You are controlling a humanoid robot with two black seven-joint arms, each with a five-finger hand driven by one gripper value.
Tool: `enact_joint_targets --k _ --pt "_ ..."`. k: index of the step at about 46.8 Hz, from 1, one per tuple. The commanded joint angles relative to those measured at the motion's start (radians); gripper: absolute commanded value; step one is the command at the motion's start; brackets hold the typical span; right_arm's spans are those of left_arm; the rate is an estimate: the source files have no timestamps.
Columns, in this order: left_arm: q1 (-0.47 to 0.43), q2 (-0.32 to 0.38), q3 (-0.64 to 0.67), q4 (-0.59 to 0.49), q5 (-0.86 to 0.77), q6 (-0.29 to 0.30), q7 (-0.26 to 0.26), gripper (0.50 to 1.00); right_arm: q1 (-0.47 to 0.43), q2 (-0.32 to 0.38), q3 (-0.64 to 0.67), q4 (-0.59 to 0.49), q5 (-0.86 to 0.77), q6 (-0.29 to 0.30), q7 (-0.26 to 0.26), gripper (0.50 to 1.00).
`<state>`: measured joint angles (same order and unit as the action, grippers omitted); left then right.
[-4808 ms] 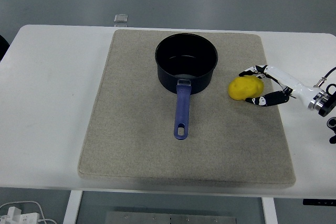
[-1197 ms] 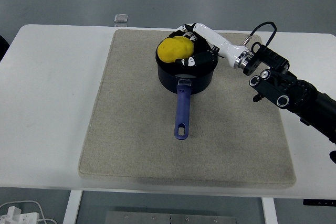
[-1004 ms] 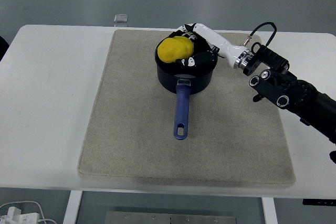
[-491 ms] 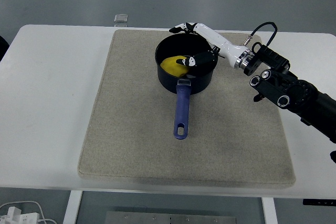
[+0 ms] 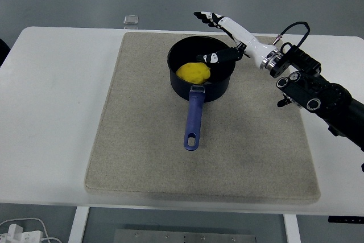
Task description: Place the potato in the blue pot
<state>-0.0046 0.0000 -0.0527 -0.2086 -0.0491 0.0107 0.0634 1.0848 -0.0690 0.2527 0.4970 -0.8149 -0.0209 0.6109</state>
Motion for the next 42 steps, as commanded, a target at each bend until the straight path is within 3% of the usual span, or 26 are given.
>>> enact_joint_targets --k 1,13,28,36,42 --pt "0.000 0.000 -0.001 0.000 0.000 0.000 -0.001 0.994 0.007 -0.002 0.002 0.000 0.144 0.002 -0.008 0.928" --pt "0.000 0.000 0.001 0.000 0.002 0.000 -0.001 0.994 0.021 -0.011 0.004 -0.001 0.552 -0.001 -0.091 0.928" --pt "0.000 0.000 0.001 0.000 0.000 0.000 -0.001 0.994 0.021 -0.017 0.011 -0.077 0.882 0.001 -0.272 0.928" --pt "0.000 0.000 0.001 -0.002 0.002 0.000 0.001 0.992 0.018 -0.037 0.121 -0.103 0.973 0.004 -0.347 0.928" --pt "0.000 0.000 0.001 -0.002 0.002 0.000 -0.001 0.994 0.001 -0.035 0.250 -0.113 0.991 -0.001 -0.350 0.928"
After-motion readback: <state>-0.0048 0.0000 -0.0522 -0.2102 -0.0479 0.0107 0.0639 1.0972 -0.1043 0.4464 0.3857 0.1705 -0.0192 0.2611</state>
